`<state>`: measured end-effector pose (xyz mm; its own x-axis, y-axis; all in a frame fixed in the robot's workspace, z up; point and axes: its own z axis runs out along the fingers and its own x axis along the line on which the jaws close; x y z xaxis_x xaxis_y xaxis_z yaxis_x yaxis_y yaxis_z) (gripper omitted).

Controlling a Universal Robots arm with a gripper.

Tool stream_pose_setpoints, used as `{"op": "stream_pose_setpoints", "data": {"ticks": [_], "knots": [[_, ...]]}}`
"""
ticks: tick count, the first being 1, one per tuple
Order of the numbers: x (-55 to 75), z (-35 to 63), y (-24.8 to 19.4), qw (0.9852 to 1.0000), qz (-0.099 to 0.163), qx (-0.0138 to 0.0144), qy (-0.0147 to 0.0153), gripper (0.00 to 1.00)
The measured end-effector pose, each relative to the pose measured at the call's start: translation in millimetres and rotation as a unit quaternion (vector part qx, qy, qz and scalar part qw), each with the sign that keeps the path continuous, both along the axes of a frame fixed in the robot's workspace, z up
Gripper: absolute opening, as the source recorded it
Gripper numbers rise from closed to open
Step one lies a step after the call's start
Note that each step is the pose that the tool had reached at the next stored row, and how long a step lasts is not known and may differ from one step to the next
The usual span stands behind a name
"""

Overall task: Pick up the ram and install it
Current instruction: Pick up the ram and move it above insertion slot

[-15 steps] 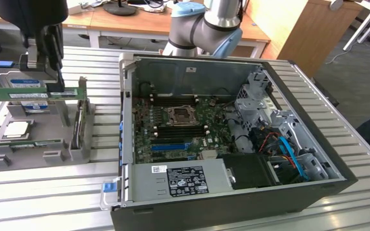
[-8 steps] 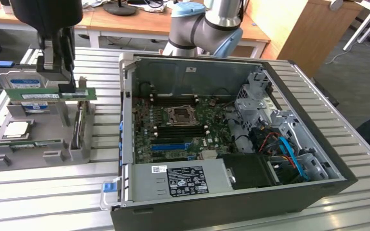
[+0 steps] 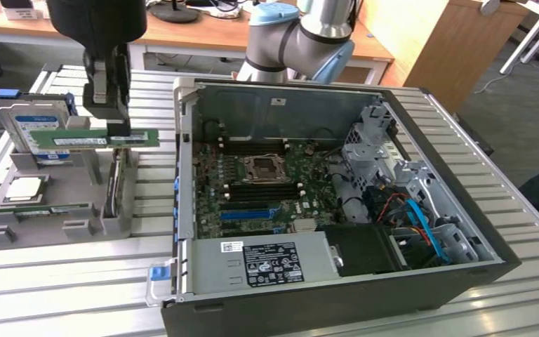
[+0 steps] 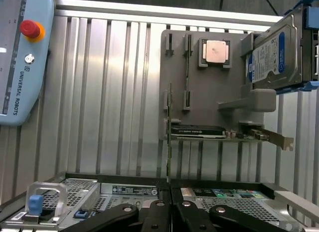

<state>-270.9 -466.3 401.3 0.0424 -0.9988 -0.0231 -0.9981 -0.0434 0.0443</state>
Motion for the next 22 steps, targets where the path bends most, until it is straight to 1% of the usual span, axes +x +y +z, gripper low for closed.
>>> {"op": "stream_pose_setpoints", "data": {"ticks": [22], "knots": [[63.5, 0.0, -3.0, 1.0, 0.004, 0.0, 0.0, 0.12]]}}
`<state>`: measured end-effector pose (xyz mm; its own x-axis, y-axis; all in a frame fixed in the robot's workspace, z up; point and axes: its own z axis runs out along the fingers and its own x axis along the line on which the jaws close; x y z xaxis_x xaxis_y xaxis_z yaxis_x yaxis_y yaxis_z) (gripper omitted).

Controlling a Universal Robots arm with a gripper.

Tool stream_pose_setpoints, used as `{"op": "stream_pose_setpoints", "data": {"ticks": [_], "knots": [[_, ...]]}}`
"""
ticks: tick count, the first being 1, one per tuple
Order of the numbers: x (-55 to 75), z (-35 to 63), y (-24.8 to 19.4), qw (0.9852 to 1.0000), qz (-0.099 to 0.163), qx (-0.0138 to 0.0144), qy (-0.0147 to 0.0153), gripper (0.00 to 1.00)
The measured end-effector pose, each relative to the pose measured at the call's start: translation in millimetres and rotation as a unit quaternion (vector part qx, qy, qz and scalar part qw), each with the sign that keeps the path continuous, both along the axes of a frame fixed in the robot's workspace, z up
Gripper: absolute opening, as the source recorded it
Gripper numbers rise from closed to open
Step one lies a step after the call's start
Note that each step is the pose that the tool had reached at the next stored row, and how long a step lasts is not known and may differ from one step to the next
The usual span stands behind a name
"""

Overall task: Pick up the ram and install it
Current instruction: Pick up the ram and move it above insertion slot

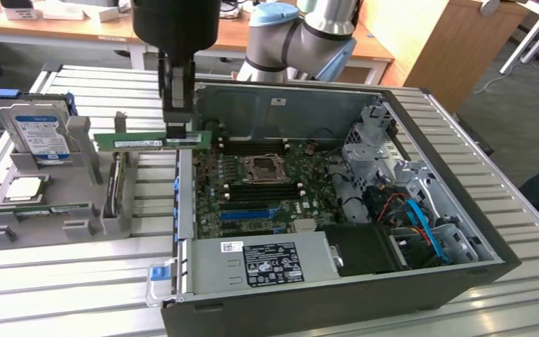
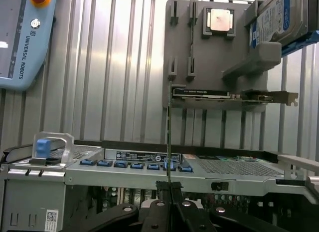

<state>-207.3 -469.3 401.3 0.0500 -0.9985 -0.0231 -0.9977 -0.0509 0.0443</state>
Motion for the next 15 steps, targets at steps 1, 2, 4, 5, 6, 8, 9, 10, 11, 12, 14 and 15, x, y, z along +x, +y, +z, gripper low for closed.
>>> {"op": "stream_pose_setpoints", "data": {"ticks": [1, 2, 4, 5, 6, 8, 9, 10, 11, 12, 14, 15], "knots": [[2.7, 0.0, 0.0, 1.0, 0.0, 0.0, 0.0, 0.12], [5.6, 0.0, -0.1, 1.0, 0.0, 0.0, 0.0, 0.12], [11.2, -0.1, -0.2, 1.0, 0.0, 0.0001, 0.0, 0.12], [26.2, -0.1, -0.4, 1.0, 0.0, 0.0, 0.0, 0.12], [37.7, -0.1, -0.5, 1.0, 0.0, 0.0, 0.0, 0.12], [51.9, -0.2, -0.8, 1.0, 0.0, 0.0, 0.0, 0.12], [54.2, -0.2, -0.8, 1.0, 0.0, 0.0, 0.0, 0.12], [56.6, -0.2, -0.8, 1.0, 0.0, 0.0, 0.0, 0.12], [59.1, -0.3, -0.8, 1.0, 0.0, 0.0, 0.0, 0.12], [61.7, -0.3, -0.8, 1.0, 0.0, 0.0001, 0.0, 0.12], [67.3, -0.4, -0.9, 1.0, 0.0, 0.0, 0.0, 0.12], [69.9, -0.4, -1.0, 1.0, 0.0, 0.0, 0.0, 0.12]]}}
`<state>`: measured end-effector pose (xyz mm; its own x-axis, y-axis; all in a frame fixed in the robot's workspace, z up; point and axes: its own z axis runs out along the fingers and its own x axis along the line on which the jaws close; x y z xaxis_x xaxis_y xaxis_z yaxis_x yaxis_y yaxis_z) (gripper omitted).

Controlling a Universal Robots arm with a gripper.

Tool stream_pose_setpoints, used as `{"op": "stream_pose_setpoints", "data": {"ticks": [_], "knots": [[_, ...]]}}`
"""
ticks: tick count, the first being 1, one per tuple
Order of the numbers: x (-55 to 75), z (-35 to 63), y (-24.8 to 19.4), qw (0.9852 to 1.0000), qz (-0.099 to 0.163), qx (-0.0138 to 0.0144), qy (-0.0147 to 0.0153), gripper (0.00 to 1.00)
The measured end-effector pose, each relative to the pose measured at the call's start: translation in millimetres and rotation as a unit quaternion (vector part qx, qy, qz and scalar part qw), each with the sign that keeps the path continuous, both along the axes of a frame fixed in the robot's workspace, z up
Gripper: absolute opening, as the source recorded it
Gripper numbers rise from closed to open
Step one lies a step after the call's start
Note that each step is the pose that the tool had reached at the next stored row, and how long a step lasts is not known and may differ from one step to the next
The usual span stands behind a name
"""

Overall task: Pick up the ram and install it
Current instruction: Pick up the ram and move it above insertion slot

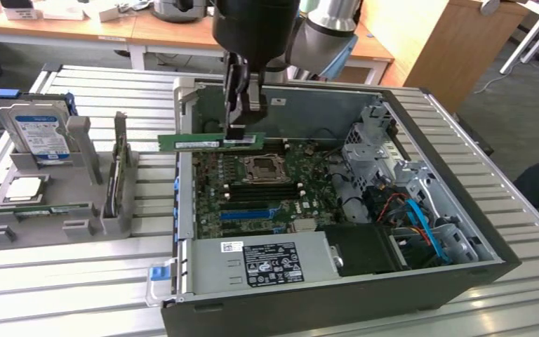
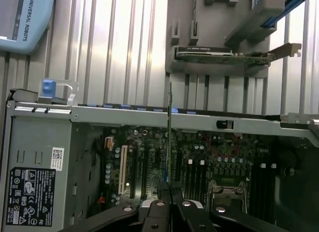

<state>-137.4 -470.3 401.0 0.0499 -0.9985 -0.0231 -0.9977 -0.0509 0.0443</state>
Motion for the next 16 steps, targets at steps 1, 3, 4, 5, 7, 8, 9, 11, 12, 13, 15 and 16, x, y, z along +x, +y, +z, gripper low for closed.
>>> {"op": "stream_pose_setpoints", "data": {"ticks": [1, 3, 4, 5, 7, 8, 9, 11, 12, 13, 15, 16], "knots": [[2.6, 0.0, 0.0, 1.0, 0.0, 0.0, 0.0, 0.12], [7.4, -0.1, -0.1, 1.0, 0.0, 0.0, 0.0, 0.12], [9.6, -0.1, -0.1, 1.0, 0.0, 0.0, 0.0, 0.12], [11.8, -0.1, -0.1, 1.0, 0.0, 0.0, 0.0, 0.12], [16.4, -0.2, -0.2, 1.0, 0.0, 0.0, 0.0, 0.12], [18.8, -0.1, -0.2, 1.0, 0.0, 0.0, 0.0, 0.12], [21.3, -0.2, -0.2, 1.0, 0.0, 0.0, 0.0, 0.12], [26.7, -0.2, -0.2, 1.0, 0.0, 0.0, 0.0, 0.12], [29.3, -0.3, -0.2, 1.0, 0.0, 0.0, 0.0, 0.12], [32.1, -0.3, -0.2, 1.0, 0.0, 0.0, 0.0, 0.12], [38.0, -0.3, -0.2, 1.0, 0.0, 0.0, 0.0, 0.12], [40.9, -0.3, -0.2, 1.0, 0.0, 0.0, 0.0, 0.12]]}}
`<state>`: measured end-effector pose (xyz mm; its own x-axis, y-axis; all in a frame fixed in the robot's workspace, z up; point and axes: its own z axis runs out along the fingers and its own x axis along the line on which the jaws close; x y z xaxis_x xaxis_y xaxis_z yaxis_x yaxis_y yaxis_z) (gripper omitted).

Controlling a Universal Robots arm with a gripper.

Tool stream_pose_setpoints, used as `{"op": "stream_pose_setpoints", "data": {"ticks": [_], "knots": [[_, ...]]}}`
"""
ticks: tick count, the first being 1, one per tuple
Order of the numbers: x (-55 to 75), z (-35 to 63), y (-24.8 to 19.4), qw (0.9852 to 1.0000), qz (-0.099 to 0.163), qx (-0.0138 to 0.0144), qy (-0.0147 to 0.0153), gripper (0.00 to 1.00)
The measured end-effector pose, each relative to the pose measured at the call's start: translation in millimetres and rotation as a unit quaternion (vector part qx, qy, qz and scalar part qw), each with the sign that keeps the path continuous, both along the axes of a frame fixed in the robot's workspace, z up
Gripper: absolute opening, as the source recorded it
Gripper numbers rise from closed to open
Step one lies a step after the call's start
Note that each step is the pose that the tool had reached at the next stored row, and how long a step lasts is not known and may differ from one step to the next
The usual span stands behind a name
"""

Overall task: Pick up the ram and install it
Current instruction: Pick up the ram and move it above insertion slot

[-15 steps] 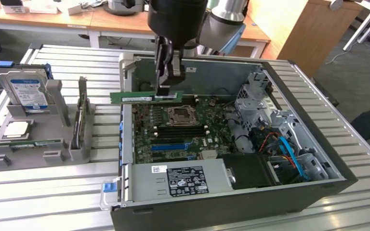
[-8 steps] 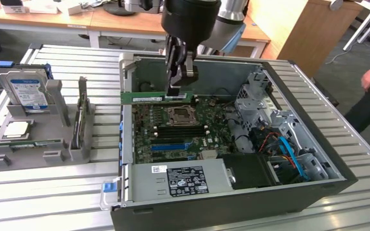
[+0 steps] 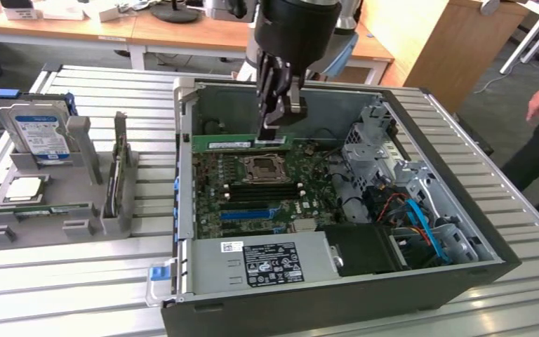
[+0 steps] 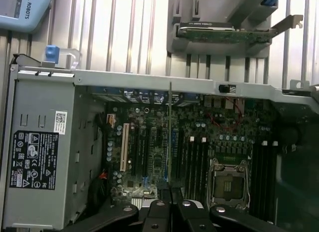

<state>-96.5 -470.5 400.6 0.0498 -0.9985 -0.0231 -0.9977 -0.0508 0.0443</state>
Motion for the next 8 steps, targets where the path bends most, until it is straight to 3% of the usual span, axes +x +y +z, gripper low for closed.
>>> {"op": "stream_pose_setpoints", "data": {"ticks": [8], "knots": [[19.7, -0.2, 0.0, 1.0, -0.001, 0.0, 0.0, 0.12]]}}
